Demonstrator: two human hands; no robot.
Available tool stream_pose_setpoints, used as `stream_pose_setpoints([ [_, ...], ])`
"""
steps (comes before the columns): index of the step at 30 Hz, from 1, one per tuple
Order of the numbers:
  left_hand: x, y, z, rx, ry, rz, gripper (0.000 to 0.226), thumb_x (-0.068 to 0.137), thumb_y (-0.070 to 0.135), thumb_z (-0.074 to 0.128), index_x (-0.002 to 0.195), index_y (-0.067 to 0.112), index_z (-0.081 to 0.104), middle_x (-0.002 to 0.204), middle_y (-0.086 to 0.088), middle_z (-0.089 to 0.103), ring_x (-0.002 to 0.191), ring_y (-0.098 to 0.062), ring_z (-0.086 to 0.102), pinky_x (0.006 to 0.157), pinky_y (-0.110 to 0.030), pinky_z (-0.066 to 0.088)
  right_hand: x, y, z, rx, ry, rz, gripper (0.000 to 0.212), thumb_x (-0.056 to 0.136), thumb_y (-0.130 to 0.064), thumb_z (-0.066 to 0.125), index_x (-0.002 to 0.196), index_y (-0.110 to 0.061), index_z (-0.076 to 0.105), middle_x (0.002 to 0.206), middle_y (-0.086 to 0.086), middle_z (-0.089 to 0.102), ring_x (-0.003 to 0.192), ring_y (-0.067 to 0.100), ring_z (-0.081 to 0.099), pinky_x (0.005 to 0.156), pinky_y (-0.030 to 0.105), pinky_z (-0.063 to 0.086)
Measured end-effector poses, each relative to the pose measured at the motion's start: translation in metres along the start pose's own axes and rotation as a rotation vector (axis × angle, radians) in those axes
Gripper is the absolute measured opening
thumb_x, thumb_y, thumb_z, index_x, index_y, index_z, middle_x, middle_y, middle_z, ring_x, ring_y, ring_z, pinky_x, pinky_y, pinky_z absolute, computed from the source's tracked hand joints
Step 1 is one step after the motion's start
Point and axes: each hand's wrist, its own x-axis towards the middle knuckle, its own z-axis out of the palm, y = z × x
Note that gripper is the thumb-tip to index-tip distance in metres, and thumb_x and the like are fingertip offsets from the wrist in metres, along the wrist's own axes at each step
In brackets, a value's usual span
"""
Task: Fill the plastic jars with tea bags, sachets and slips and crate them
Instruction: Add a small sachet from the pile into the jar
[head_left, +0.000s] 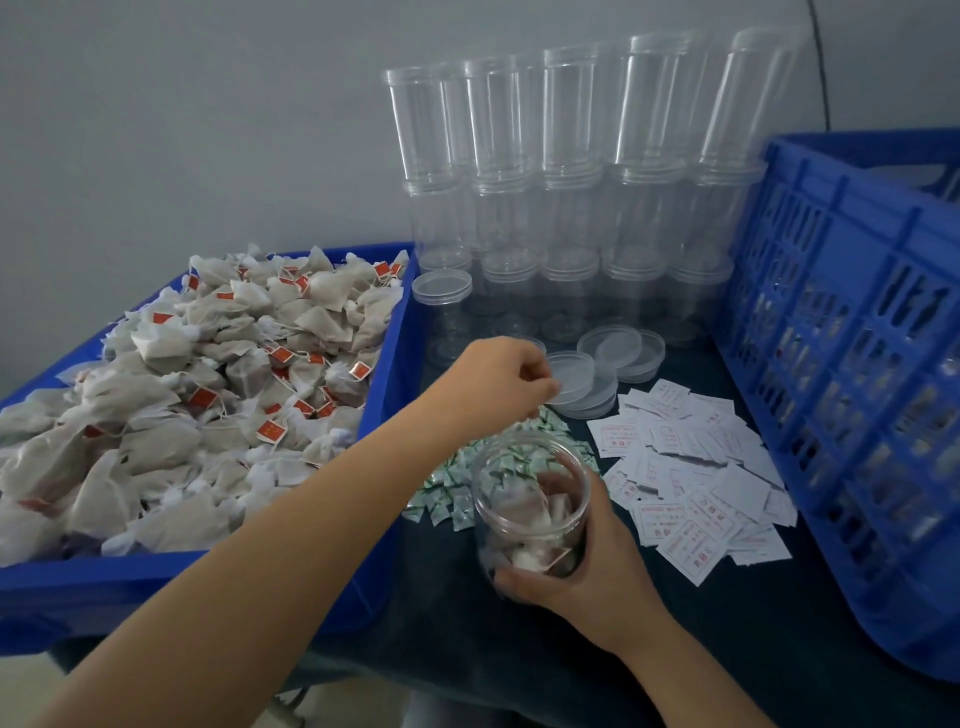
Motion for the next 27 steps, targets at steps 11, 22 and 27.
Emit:
stream_pose_setpoints([
  [11,0.080,-0.004,0.094,0.329,-0.233,0.005,0.034,0.088,0.036,0.064,0.082,0.002,0.062,0.076,-0.010,0.057,0.074,-0.021,0.047,0.057,-0.027,0.034,-0.021,-0.006,-0.049,-0.078,0.031,-0.015,0.093,0.064,-0.016,0.095,0.139,-0.037,0.046,0.132,-0.019,0.059,0.120,0.002,0.059,0.087,0.013,0.051],
  [22,0.093,-0.017,0.133,0.306,-0.089,-0.127,0.027,0.080,0.038,0.067,0.080,0.012,0.062,0.075,-0.003,0.054,0.075,-0.022,0.055,0.063,-0.028,0.042,-0.023,0.000,-0.049,-0.035,0.069,-0.023,0.085,0.065,-0.015,0.094,0.133,-0.040,0.050,0.131,-0.018,0.060,0.120,0.003,0.060,0.084,0.012,0.052],
  [27,0.092,-0.018,0.133,0.257,-0.028,-0.072,0.033,0.079,0.033,0.072,0.104,0.013,0.065,0.097,-0.002,0.051,0.087,-0.021,0.053,0.073,-0.032,0.045,-0.023,0.001,-0.050,-0.018,0.058,-0.006,0.086,0.064,-0.016,0.094,0.134,-0.039,0.049,0.131,-0.019,0.060,0.118,0.002,0.061,0.081,0.012,0.053],
])
